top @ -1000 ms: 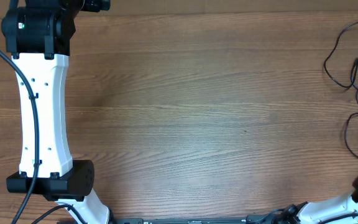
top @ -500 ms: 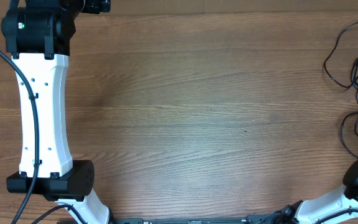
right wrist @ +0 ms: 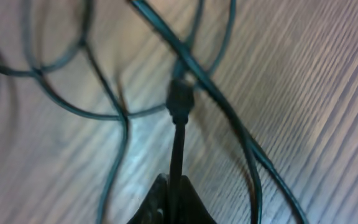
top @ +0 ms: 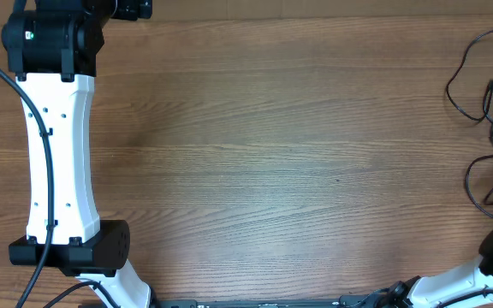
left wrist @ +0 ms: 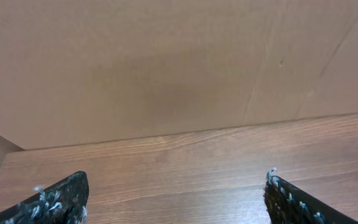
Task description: Untangle cables
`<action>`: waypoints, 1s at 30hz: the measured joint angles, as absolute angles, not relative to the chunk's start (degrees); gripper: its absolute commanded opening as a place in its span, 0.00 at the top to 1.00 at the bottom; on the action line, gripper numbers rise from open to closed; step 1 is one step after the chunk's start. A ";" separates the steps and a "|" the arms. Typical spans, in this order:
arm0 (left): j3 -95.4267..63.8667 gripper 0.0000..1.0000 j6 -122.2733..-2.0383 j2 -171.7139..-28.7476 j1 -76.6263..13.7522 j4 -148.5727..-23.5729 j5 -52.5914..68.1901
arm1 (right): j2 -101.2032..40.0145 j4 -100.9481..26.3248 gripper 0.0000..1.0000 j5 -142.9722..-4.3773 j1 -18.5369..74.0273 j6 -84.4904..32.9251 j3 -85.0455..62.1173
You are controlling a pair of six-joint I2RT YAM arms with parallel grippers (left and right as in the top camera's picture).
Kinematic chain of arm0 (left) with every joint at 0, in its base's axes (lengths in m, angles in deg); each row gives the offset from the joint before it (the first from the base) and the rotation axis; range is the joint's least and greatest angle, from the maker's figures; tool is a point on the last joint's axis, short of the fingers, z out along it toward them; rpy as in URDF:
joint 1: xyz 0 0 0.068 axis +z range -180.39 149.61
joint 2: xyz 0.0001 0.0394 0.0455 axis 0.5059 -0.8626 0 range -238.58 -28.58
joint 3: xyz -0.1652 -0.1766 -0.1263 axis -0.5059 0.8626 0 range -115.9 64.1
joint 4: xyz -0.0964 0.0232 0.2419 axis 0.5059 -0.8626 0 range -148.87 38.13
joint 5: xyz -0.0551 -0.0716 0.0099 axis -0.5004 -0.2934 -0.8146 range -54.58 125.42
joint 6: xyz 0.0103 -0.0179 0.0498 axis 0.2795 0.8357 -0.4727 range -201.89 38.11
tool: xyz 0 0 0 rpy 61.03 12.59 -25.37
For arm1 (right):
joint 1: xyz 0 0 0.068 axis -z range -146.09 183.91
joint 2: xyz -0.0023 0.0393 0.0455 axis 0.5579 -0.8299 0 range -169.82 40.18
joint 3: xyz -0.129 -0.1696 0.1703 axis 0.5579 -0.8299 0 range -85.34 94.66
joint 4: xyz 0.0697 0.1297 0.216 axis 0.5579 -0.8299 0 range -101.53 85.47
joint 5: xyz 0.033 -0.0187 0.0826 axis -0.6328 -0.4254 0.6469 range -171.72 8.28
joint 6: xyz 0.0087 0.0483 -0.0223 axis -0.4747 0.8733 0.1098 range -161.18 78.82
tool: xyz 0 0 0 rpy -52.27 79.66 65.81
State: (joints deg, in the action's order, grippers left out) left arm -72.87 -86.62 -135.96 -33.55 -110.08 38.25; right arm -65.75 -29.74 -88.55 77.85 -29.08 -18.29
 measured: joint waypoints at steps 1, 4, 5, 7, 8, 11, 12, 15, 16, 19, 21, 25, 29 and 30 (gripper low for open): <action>-72.87 0.11 -86.82 -135.96 -33.55 -110.32 38.25 | -65.86 -28.43 0.21 -88.42 77.96 -29.08 -19.74; -72.87 0.11 -87.06 -135.96 -33.55 -110.61 38.25 | -66.36 -26.02 0.00 -86.54 78.01 -28.78 -22.56; -72.87 0.11 -87.06 -135.96 -33.55 -110.61 38.25 | -66.43 -25.67 0.00 -85.88 78.01 -28.78 -22.82; -72.87 0.11 -87.26 -135.96 -33.55 -110.59 38.25 | -66.49 -24.60 0.00 -83.85 77.92 -28.97 -22.88; -72.87 0.11 -87.48 -135.96 -33.55 -110.59 38.25 | -66.49 -24.01 0.00 -82.76 77.74 -29.04 -22.86; -72.87 0.11 -87.91 -135.96 -33.55 -110.59 38.25 | -66.49 -24.58 0.00 -79.67 77.00 -29.48 -22.49; -72.87 0.11 -87.94 -135.96 -33.55 -110.59 38.25 | -66.49 -25.56 0.00 -78.87 76.67 -29.59 -21.94; -72.87 0.11 -88.09 -135.96 -33.55 -110.59 38.25 | -65.88 -29.43 0.00 -77.03 75.47 -29.98 -18.69; -72.87 0.11 -88.09 -135.96 -33.55 -110.59 38.25 | -65.31 -31.18 0.01 -76.61 75.05 -30.09 -17.14; -72.87 0.11 -88.09 -135.96 -33.55 -110.59 38.25 | -62.58 -35.27 0.01 -75.96 73.83 -30.31 -12.35; -72.87 0.11 -88.09 -135.96 -33.55 -110.59 38.25 | -59.35 -36.69 0.01 -75.72 72.74 -30.33 -9.29; -72.87 0.11 -88.09 -135.96 -33.55 -110.59 38.25 | -55.00 -37.52 0.39 -75.48 71.21 -30.61 -7.06; -72.87 0.11 -88.09 -135.96 -33.55 -110.59 38.25 | -54.49 -39.22 0.96 -75.13 70.03 -30.70 -7.54; -72.87 0.11 -88.11 -135.96 -33.55 -110.59 38.25 | -54.95 -39.53 0.96 -75.08 69.70 -30.61 -8.28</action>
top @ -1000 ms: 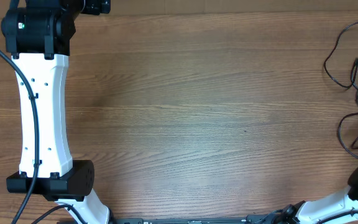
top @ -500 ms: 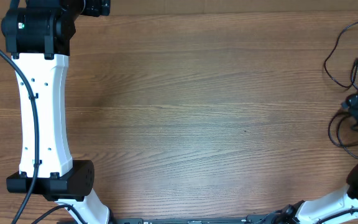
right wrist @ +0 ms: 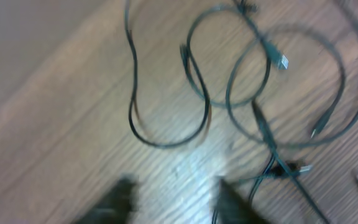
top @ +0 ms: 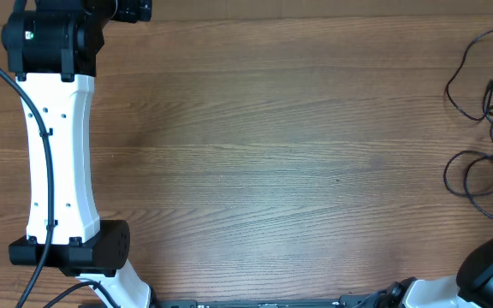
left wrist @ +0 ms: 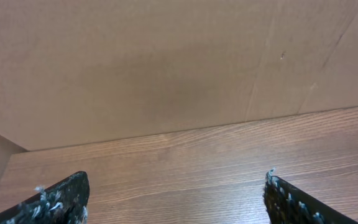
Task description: Untangle cables
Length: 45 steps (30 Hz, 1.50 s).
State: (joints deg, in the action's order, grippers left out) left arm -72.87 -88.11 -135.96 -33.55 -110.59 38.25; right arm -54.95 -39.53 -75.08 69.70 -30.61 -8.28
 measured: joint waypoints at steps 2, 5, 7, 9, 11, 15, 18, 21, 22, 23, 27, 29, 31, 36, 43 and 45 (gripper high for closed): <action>-72.87 0.11 -88.09 -135.96 -33.55 -110.59 38.25 | -56.02 -40.38 0.96 -74.60 69.28 -30.59 -9.90; -72.87 0.11 -88.09 -135.96 -33.55 -110.59 38.25 | -58.10 -41.23 0.96 -73.82 67.80 -30.29 -12.96; -72.87 0.11 -88.09 -135.96 -33.55 -110.59 38.25 | -58.76 -40.78 0.96 -73.82 66.40 -30.09 -14.93; -72.87 0.11 -88.09 -135.96 -33.55 -110.59 38.25 | -59.00 -38.37 0.96 -74.56 64.43 -29.96 -17.62; -72.87 0.11 -88.11 -135.96 -33.55 -110.59 38.25 | -59.00 -35.01 0.96 -75.32 62.86 -29.80 -20.33; -72.87 0.10 -88.09 -135.96 -33.55 -110.59 38.25 | -59.26 -28.30 0.96 -76.77 62.12 -29.50 -27.04; -72.87 0.10 -88.09 -135.96 -33.55 -110.59 38.25 | -60.66 -25.94 0.96 -78.89 62.71 -29.19 -30.56; -72.87 0.10 -88.13 -135.96 -33.55 -110.59 38.25 | -61.97 -25.30 0.96 -82.19 63.99 -28.45 -32.09; -72.87 0.10 -88.29 -135.96 -33.55 -110.61 38.25 | -61.95 -25.17 0.96 -83.74 64.61 -28.34 -32.09; -72.87 0.10 -88.35 -135.96 -33.55 -110.56 38.25 | -62.06 -25.34 0.96 -84.79 65.37 -28.19 -32.11; -72.87 0.10 -88.37 -135.96 -33.55 -110.61 38.25 | -62.06 -25.45 0.96 -88.44 69.90 -27.75 -32.11; -72.87 0.10 -88.48 -135.96 -33.55 -110.59 38.25 | -62.12 -25.13 0.96 -89.64 73.07 -27.62 -32.11; -72.87 0.10 -88.68 -135.96 -33.55 -110.59 38.25 | -62.28 -24.62 0.96 -90.38 76.58 -27.25 -32.11; -72.87 0.10 -89.66 -135.96 -33.55 -110.61 39.08 | -62.43 -23.20 0.96 -90.43 82.38 -26.61 -32.13; -72.87 0.10 -89.86 -135.96 -33.55 -111.11 40.43 | -62.43 -19.20 0.96 -89.55 85.31 -26.37 -32.17; -72.87 0.10 -89.86 -135.96 -33.55 -111.09 40.61 | -62.43 -19.12 0.96 -90.30 85.37 -26.39 -32.17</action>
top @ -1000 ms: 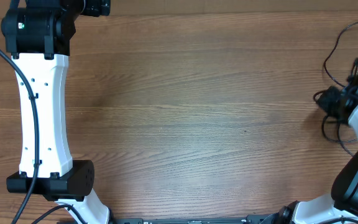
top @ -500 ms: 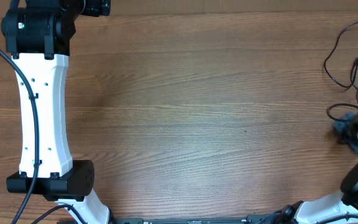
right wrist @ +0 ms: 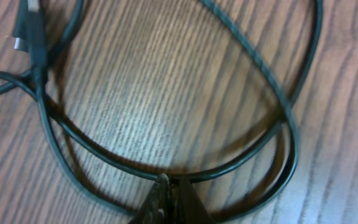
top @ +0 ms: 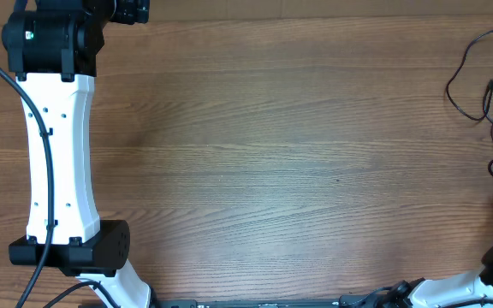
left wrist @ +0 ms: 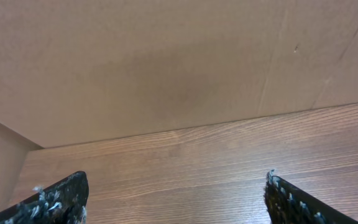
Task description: Untangle cables
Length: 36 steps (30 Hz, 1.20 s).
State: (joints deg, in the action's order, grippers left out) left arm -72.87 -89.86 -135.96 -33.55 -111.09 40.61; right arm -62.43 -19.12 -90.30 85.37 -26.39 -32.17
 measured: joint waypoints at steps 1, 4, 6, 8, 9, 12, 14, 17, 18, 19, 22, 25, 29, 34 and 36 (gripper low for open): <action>-72.87 0.10 -89.86 -135.96 -33.55 -111.11 40.63 | -62.43 -19.29 0.96 -90.89 85.44 -26.44 -32.15; -72.87 0.10 -89.86 -135.96 -33.55 -111.11 40.72 | -62.43 -20.62 0.96 -92.13 85.96 -26.98 -31.76; -72.87 0.10 -89.86 -135.96 -33.55 -111.11 40.85 | -62.45 -22.37 0.96 -92.44 86.31 -27.31 -31.06; -72.87 0.11 -89.86 -135.96 -33.55 -111.09 40.85 | -62.43 -23.29 0.96 -91.56 86.14 -27.36 -30.32; -72.87 0.10 -89.86 -135.96 -33.55 -111.09 40.85 | -62.43 -23.53 0.96 -91.17 85.83 -27.47 -29.92; -72.87 0.10 -89.86 -135.96 -33.55 -111.09 40.85 | -61.23 -24.80 0.96 -90.01 81.48 -28.01 -28.17; -72.87 0.11 -89.86 -135.96 -33.55 -111.09 40.85 | -59.15 -27.60 0.96 -89.42 76.39 -28.89 -25.90; -72.87 0.10 -89.86 -135.96 -33.55 -111.04 40.85 | -55.11 -32.78 0.96 -88.11 67.86 -29.65 -19.15; -72.87 0.10 -89.86 -135.96 -33.55 -111.02 40.85 | -53.80 -34.13 0.96 -87.32 65.28 -30.07 -16.07; -72.87 0.10 -89.84 -135.96 -33.55 -110.98 40.85 | -52.75 -35.46 0.96 -85.90 63.25 -30.53 -13.20; -72.87 0.10 -89.84 -135.96 -33.55 -110.04 40.83 | -50.60 -36.95 0.96 -80.26 57.31 -32.45 -3.74; -72.87 0.10 -89.84 -135.96 -33.79 -107.37 40.85 | -49.86 -35.46 0.96 -74.91 50.40 -33.56 4.59; -72.87 0.07 -89.84 -135.96 -34.20 -102.43 40.87 | -49.86 -31.90 0.96 -70.93 41.26 -34.24 12.92; -72.89 0.09 -89.84 -135.96 -35.47 -94.04 41.33 | -49.86 -28.19 0.96 -69.07 33.88 -34.79 22.58; -72.89 0.09 -89.84 -135.96 -35.97 -92.53 41.52 | -49.86 -27.27 0.96 -68.83 31.91 -34.85 26.36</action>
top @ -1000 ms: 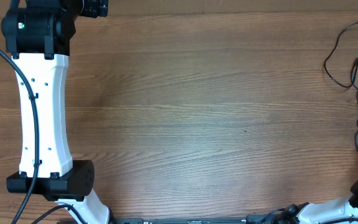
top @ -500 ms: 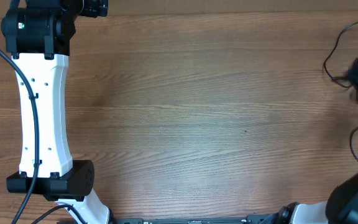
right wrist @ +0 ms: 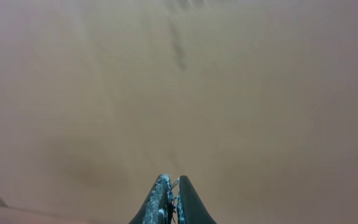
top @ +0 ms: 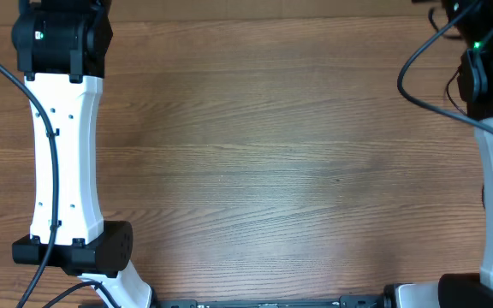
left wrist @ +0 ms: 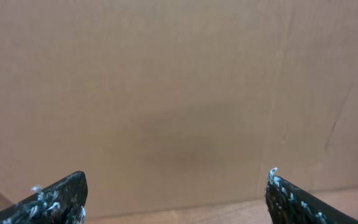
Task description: Untangle cables
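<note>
The tangled black cables are not plainly in view; my right arm covers the table's right edge. Only a short dark arc point(top: 458, 81) peeks out beside it. A thicker black loop point(top: 407, 85) curves off the arm's upper part; whether it is the arm's own lead I cannot tell. The right gripper point(right wrist: 171, 182) is shut, pointing at a brown wall, with no cable visible in it. My left gripper point(left wrist: 176, 186) stands open with nothing between its fingers, also facing the wall. Both grippers lie beyond the overhead view's top edge.
The wooden table point(top: 272, 171) fills the overhead view. My left arm point(top: 58, 154) runs up the left side, its own black lead beside it. A brown cardboard wall point(left wrist: 179, 93) stands behind the table's far edge.
My right arm was at the bottom right, its gripper shut low on a cable loop. It now stretches up the right side, shut and facing the wall. The left wrist view shows less table.
My right gripper was first shut on a cable near a plug, then open above the spread loops. Later it was shut on one loop by the right edge, where fewer cables showed overhead. Now the arm reaches to the back right. The left gripper stayed open.
</note>
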`<action>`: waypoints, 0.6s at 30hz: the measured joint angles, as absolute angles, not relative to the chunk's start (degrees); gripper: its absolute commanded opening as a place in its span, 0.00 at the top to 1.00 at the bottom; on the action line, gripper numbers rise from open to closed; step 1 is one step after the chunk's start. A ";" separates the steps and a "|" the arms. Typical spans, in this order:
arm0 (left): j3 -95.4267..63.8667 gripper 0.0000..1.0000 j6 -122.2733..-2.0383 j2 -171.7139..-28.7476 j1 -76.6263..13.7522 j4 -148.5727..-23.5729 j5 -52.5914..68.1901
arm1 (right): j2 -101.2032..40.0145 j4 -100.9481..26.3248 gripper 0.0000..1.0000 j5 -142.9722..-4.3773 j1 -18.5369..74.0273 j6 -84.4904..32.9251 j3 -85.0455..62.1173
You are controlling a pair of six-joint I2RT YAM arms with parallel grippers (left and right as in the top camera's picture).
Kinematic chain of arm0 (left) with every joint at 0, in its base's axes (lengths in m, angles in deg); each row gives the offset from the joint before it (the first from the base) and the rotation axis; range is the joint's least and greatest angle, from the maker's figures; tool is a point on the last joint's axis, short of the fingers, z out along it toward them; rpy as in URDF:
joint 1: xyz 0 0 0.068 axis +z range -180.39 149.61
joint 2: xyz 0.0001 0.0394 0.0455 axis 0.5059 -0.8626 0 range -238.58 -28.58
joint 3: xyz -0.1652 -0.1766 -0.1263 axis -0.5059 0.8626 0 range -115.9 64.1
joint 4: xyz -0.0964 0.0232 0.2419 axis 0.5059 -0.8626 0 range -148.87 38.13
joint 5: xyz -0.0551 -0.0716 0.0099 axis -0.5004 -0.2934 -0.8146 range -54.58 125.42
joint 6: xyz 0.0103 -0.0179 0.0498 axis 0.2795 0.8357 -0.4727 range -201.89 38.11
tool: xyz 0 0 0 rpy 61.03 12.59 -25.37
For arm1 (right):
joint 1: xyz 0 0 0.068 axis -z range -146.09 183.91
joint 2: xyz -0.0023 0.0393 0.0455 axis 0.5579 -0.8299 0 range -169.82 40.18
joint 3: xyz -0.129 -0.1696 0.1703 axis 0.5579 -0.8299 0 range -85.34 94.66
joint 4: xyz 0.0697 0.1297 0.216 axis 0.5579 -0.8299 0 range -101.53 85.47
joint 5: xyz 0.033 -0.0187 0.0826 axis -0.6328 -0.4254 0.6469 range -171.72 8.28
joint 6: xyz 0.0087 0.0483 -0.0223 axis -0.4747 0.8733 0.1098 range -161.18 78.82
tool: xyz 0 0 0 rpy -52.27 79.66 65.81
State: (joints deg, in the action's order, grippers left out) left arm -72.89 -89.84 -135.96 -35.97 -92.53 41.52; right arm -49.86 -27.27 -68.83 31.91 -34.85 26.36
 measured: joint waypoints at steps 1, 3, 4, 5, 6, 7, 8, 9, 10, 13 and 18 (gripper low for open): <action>-72.98 0.09 -89.84 -135.96 -36.15 -92.53 41.61 | -49.86 -27.09 0.96 -68.72 31.23 -34.90 27.85; -73.29 0.08 -89.84 -135.96 -36.67 -92.97 41.72 | -49.86 -28.62 0.96 -68.61 30.03 -35.01 31.43; -73.37 0.08 -89.84 -135.96 -36.82 -93.41 41.70 | -49.73 -30.61 0.96 -68.51 29.64 -35.05 33.20; -73.55 0.08 -89.84 -135.96 -37.15 -93.93 41.72 | -49.51 -33.10 0.96 -68.40 29.35 -35.07 34.73; -73.61 0.08 -89.84 -135.91 -37.31 -94.28 41.72 | -49.14 -35.42 0.96 -68.37 29.31 -35.25 35.65; -73.61 0.08 -89.84 -135.80 -37.57 -94.70 41.70 | -48.57 -37.63 0.96 -68.42 29.33 -35.42 36.26; -73.61 0.09 -89.84 -135.63 -37.68 -95.18 41.72 | -47.78 -39.22 0.96 -68.46 29.33 -35.55 36.26; -73.61 0.09 -89.84 -135.32 -37.87 -95.70 41.72 | -47.02 -40.14 0.96 -68.48 29.37 -35.66 36.04; -73.61 0.09 -89.84 -134.93 -37.92 -96.23 41.70 | -46.17 -40.64 0.96 -68.48 29.37 -35.79 35.47; -73.57 0.09 -89.84 -133.25 -37.92 -96.77 41.72 | -41.62 -40.71 0.96 -68.70 29.37 -36.06 30.36; -72.98 0.00 -89.84 -127.48 -37.92 -97.01 41.72 | -28.20 -38.94 0.95 -69.75 29.37 -36.38 16.72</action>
